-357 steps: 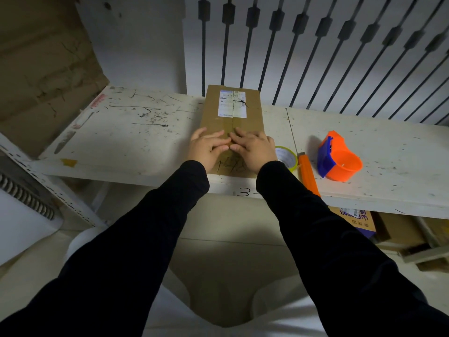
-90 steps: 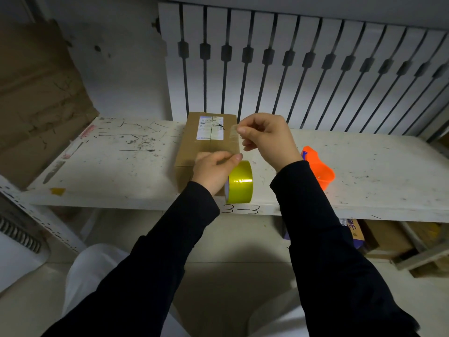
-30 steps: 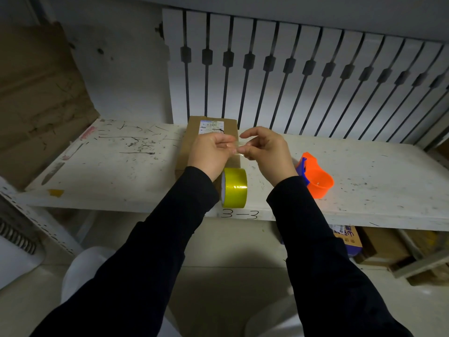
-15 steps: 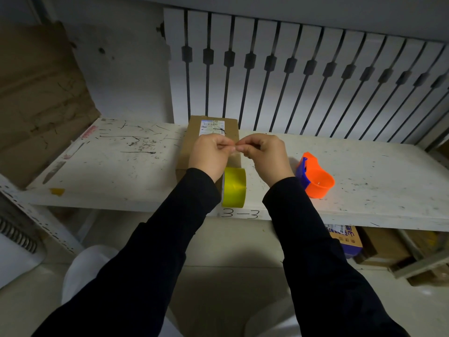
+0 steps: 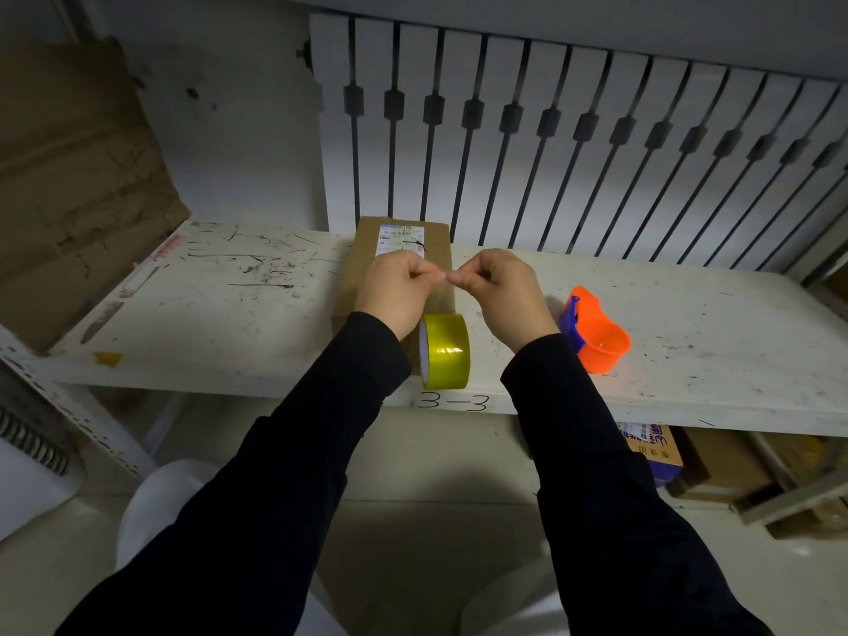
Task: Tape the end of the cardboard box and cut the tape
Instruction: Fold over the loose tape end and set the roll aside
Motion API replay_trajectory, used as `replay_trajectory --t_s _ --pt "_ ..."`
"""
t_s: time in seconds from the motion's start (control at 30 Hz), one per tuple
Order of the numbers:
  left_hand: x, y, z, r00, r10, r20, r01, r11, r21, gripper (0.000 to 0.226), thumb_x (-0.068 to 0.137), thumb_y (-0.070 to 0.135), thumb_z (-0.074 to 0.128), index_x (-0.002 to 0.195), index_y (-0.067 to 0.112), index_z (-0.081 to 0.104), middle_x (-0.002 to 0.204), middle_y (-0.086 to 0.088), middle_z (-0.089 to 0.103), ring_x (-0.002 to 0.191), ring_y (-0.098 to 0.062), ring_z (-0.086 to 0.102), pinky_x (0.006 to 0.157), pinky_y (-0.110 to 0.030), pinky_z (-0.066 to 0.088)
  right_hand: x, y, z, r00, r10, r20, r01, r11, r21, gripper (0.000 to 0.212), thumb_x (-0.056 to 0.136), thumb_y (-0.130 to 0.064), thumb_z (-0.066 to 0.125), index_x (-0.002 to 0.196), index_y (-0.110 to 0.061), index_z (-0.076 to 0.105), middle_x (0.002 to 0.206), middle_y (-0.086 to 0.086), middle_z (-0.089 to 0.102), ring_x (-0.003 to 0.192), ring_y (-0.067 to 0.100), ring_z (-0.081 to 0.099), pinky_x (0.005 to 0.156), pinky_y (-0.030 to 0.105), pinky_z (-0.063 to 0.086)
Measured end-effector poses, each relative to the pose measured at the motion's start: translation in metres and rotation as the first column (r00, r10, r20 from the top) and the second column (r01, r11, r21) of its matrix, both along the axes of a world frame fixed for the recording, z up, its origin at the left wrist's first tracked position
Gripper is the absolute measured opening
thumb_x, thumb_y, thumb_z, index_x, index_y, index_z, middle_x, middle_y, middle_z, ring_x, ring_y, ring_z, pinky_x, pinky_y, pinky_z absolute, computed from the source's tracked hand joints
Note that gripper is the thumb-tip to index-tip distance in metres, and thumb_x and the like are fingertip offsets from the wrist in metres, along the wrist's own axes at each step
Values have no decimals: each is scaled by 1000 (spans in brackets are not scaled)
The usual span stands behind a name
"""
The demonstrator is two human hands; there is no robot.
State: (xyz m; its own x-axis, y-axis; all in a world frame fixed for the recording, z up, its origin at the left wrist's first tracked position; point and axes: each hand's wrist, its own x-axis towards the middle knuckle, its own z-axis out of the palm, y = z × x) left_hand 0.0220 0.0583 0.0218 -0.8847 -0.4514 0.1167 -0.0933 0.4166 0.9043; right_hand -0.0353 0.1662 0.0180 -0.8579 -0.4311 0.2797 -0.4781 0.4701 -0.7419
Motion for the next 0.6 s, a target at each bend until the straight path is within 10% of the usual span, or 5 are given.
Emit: replay_trajectory --t_s 0.33,0.6 --pt "1 -1 7 988 -38 -149 65 982 179 27 84 8 61 63 21 50 67 6 56 67 -4 53 67 -16 43 7 5 8 911 266 315 -134 913 -385 14 94 -8 47 82 -12 53 71 4 62 62 13 62 63 23 53" --pt "3 0 -1 987 -31 -157 77 951 300 15 91 21 52 78 26 59 84 7 63 93 -13 58 83 -30 44 9 8 15 931 183 315 -47 918 -394 11 90 -3 53 83 -8 60 68 6 63 51 8 61 52 21 53"
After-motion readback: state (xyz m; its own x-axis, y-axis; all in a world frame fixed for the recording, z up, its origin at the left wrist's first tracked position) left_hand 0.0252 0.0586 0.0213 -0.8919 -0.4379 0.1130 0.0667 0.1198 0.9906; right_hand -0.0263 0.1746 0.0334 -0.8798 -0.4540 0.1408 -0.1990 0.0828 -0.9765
